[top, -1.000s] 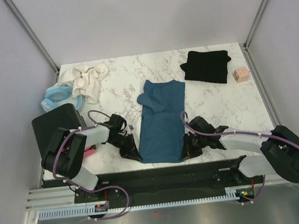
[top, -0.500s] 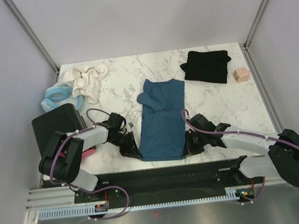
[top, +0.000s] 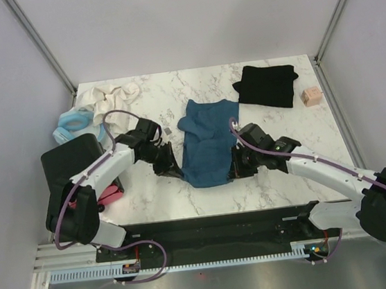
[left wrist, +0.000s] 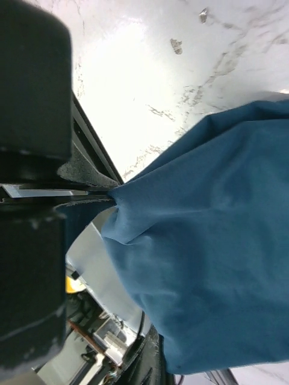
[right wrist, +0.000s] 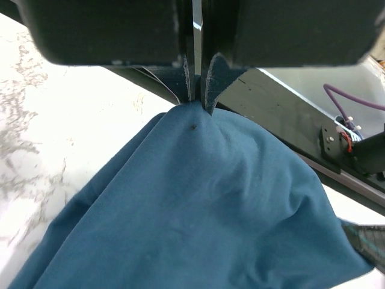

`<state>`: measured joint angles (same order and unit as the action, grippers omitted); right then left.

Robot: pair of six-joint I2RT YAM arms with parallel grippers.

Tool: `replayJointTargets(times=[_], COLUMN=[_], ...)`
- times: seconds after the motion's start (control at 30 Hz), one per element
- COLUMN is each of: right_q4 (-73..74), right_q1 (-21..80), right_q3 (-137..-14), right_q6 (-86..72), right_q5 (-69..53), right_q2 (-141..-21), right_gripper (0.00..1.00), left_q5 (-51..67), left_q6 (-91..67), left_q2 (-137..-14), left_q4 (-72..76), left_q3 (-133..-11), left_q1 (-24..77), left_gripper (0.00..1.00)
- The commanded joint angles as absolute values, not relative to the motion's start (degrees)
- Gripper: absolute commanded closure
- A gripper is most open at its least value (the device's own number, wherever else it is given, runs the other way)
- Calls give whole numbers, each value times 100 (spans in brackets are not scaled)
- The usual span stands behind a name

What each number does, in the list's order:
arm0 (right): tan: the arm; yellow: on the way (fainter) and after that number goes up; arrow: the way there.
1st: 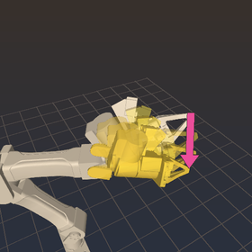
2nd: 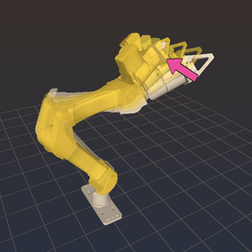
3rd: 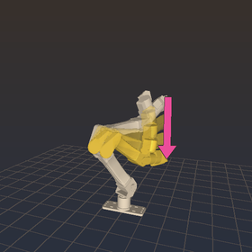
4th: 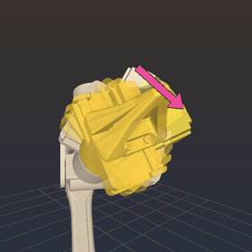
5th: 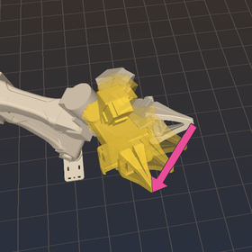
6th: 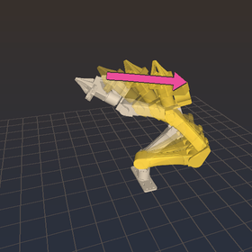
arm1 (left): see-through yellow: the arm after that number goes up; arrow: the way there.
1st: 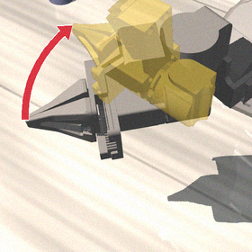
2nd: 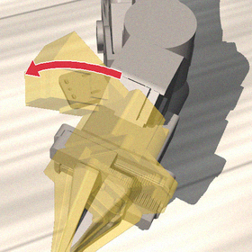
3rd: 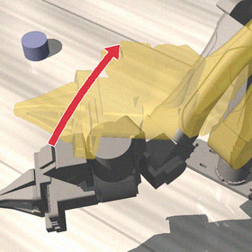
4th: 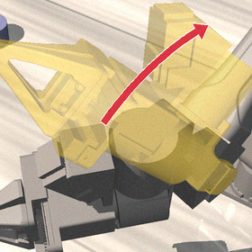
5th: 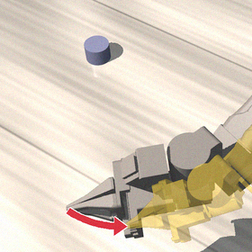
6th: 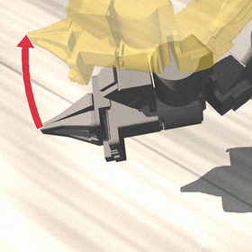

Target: Fold and stack the t-shirts

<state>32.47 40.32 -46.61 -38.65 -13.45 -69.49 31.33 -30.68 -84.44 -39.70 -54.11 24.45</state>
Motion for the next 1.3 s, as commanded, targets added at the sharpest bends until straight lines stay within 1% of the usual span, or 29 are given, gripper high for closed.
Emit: replayJointTargets(times=[0.0, 0.07, 0.2, 0.33, 0.53, 0.63, 0.67, 1.03, 1.27], right_q4=[3813, 3946, 4034, 4069, 4025, 3999, 3973, 3964, 3806], right_q1=[3955, 3885, 3385, 2963, 2523, 2242, 2189, 1741, 1679], right_q3=[-5543, -5791, -6274, -6688, -7593, -8067, -8260, -9745, -10107], right_q6=[-3490, -3262, -2901, -2497, -2013, -1872, -1837, -1547, -1573], right_q5=[-985, -897, -949, -1002, -1046, -1186, -1230, -1336, -1266], right_q2=[-7092, -7242, -7505, -7927, -8832, -9315, -9525, -10757, -11240], right_gripper=[100, 100, 100, 100, 100, 100, 100, 100, 100], left_q5=[2638, 2497, 2233, 2127, 1969, 1934, 1916, 2109, 2382], left_q6=[-2725, -2664, -2532, -2330, -2259, -2206, -2189, -2408, -2522], left_q2=[-8323, -8463, -8832, -9568, -10589, -11231, -11511, -12664, -13324], left_q4=[-4447, -4570, -4649, -4676, -4746, -4895, -4948, -4834, -4623], left_q3=[-6334, -6617, -7460, -8225, -9754, -10859, -11063, -12540, -13253], left_q1=[2408, 2391, 2285, 2198, 2066, 2039, 2022, 1995, 2004], left_gripper=[98, 98, 98, 98, 98, 98, 98, 98, 98])
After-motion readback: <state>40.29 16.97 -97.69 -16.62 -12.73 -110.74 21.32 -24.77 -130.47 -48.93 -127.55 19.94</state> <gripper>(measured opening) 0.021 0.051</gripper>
